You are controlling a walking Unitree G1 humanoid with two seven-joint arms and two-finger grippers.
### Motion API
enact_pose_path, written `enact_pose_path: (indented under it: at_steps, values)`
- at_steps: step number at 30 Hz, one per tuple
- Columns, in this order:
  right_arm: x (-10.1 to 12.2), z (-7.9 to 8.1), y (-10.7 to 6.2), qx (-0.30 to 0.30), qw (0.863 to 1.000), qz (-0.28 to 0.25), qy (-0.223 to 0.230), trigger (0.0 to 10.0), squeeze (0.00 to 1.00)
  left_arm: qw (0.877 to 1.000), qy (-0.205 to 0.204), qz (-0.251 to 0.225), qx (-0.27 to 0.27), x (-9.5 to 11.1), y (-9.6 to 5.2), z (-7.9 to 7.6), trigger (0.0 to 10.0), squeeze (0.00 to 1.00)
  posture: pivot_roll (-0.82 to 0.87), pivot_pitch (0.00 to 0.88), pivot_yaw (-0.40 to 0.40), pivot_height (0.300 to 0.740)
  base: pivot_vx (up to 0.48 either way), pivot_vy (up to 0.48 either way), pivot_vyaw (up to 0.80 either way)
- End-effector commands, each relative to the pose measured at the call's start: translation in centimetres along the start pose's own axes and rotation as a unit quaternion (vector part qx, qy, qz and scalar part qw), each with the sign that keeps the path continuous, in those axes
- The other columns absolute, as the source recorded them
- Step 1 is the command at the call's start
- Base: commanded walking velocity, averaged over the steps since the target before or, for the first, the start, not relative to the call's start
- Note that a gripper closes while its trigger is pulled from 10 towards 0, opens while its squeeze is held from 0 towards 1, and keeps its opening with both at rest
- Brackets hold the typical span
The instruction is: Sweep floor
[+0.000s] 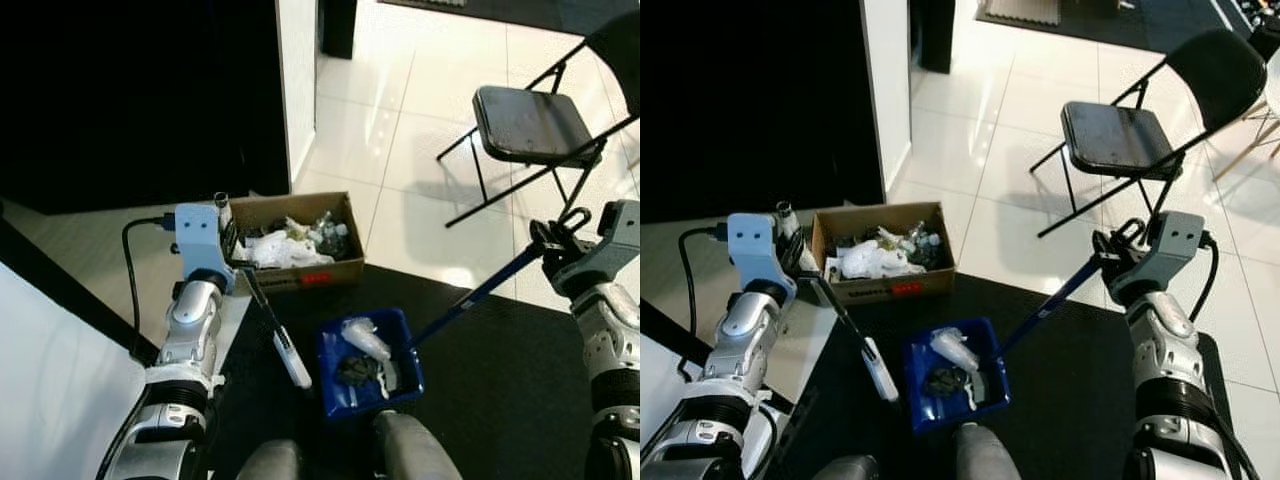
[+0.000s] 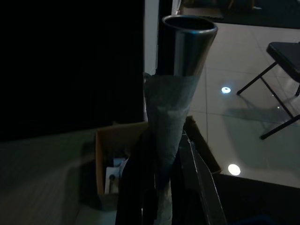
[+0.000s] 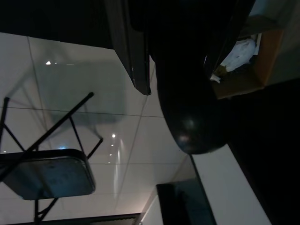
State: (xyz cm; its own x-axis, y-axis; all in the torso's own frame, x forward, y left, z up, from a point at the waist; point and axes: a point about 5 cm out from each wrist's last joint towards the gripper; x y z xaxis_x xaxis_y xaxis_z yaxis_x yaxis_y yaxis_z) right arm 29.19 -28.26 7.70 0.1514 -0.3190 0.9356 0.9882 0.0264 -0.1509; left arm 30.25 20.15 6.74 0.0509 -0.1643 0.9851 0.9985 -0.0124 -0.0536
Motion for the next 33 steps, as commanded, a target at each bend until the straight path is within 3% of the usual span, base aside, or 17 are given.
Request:
enact_pose_path:
  at_steps: [1, 12, 29, 33]
  values:
    - [0.43, 0.15, -0.06, 0.004, 1.000, -0.012, 0.001, 10.0, 0.00, 1.000, -0.004, -0.012, 0.002, 0.38, 0.06, -0.01, 10.0, 0.00, -0.02, 0.012, -0.036, 0.740, 0.300, 0.000, 0.00]
    - [-0.06, -0.02, -0.57, 0.001, 1.000, -0.002, 0.001, 10.0, 0.00, 1.000, -0.007, -0.014, 0.002, 0.40, 0.02, 0.08, 10.0, 0.00, -0.02, 0.019, -0.031, 0.740, 0.297, 0.000, 0.00]
    - [-0.09, -0.06, -0.80, 0.001, 1.000, 0.004, -0.004, 10.0, 0.00, 0.999, -0.027, -0.027, 0.029, 0.74, 0.15, 0.68, 10.0, 0.00, -0.03, 0.019, -0.026, 0.740, 0.000, 0.000, 0.00]
    - [0.12, -0.13, -0.86, -0.001, 1.000, 0.001, -0.006, 10.0, 0.00, 0.999, -0.017, -0.028, 0.024, 0.81, 0.25, 0.54, 10.0, 0.00, -0.03, 0.018, -0.024, 0.740, 0.000, -0.480, 0.00]
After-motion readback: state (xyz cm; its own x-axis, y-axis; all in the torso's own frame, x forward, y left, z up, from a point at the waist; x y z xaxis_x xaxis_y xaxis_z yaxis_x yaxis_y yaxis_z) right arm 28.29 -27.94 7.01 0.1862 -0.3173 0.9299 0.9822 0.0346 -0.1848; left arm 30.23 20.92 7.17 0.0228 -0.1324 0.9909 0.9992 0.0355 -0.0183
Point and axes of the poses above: a point about 5 cm out from each wrist's last joint towards the gripper, its own y axis pointing out of the wrist towards the gripper, its own x axis along the axis of the wrist's last joint, z = x × y, and after that the axes turned 7 degrees about y, right-handed
